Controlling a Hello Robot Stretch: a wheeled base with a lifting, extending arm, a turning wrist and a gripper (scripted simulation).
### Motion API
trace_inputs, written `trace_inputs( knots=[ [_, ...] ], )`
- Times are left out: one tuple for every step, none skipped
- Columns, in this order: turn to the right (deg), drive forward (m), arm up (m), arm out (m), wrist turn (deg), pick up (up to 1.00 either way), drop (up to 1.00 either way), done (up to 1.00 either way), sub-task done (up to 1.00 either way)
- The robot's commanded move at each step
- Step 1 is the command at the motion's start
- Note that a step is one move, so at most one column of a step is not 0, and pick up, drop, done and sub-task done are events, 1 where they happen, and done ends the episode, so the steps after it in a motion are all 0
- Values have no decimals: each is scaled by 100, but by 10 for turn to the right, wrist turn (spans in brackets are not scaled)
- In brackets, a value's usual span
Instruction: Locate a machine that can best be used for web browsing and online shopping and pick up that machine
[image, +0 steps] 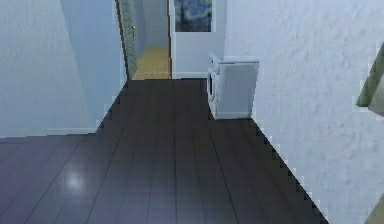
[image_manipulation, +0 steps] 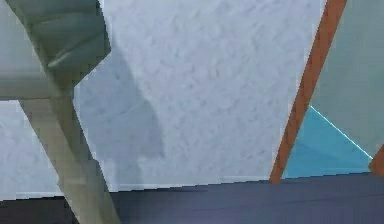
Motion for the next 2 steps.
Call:
trace_inputs(
  knots=[
    [-120, 0, 0, 0, 0, 0, 0, 0, 0],
    [0, 100, 0, 0, 0, 0, 0, 0, 0]
  ],
)
